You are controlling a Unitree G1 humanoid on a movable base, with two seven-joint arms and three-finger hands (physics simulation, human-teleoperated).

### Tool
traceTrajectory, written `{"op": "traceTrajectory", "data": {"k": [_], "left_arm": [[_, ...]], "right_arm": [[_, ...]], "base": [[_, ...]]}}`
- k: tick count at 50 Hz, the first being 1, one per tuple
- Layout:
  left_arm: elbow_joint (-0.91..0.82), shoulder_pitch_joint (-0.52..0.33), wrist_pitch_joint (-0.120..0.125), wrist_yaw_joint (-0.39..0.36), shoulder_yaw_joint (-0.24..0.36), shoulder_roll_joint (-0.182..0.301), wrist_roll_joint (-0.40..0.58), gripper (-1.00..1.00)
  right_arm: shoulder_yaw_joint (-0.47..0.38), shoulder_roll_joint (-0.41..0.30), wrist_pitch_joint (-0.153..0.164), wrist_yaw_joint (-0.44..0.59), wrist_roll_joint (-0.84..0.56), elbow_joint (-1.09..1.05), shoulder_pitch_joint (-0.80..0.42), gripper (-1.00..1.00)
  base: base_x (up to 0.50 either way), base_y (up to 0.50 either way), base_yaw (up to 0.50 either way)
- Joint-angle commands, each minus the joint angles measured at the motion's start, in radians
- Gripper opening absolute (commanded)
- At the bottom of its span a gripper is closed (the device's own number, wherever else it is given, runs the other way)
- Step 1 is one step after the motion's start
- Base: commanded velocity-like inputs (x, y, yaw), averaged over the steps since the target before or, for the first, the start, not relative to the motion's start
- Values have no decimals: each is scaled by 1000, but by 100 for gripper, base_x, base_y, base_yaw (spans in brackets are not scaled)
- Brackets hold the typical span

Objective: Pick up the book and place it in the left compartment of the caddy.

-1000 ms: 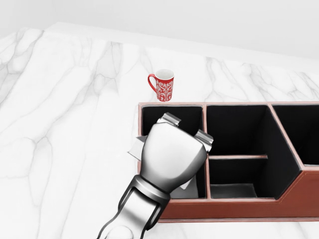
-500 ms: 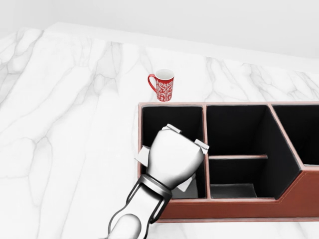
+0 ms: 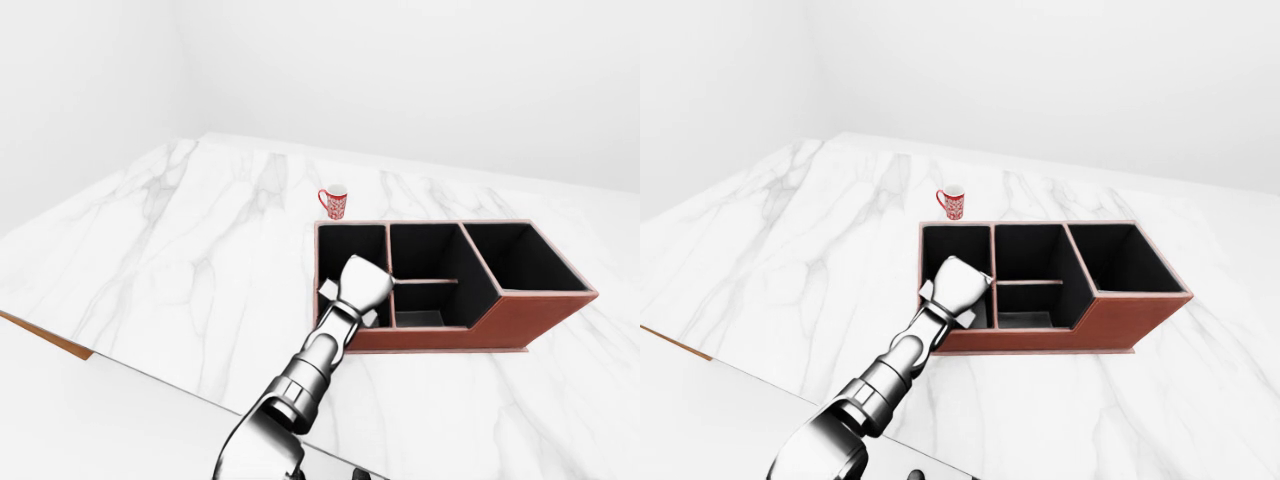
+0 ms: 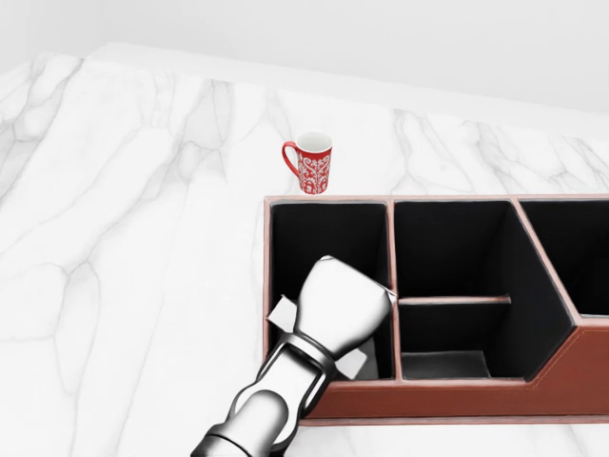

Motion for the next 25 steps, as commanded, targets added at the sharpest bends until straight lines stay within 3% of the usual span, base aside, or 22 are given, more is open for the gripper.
{"op": "traceTrajectory", "data": {"k": [1, 8, 21, 24, 25], "left_arm": [[231, -79, 19, 0, 56, 10, -59, -100], [342, -118, 16, 0, 63, 6, -88, -100], [383, -118, 12, 0, 70, 21, -128, -100], [384, -116, 13, 0, 71, 24, -132, -91], [383, -115, 12, 0, 70, 25, -134, -70]], "right_arm": [[0, 2, 0, 1, -1, -2, 0, 100], [0, 0, 0, -2, 0, -3, 1, 100], [0, 3, 0, 1, -7, -3, -3, 100], [0, 4, 0, 3, -8, -2, -3, 100], [0, 3, 0, 2, -7, -2, -3, 100]], "base": [[0, 0, 0], [0, 0, 0], [0, 0, 0], [0, 0, 0], [0, 0, 0]]}}
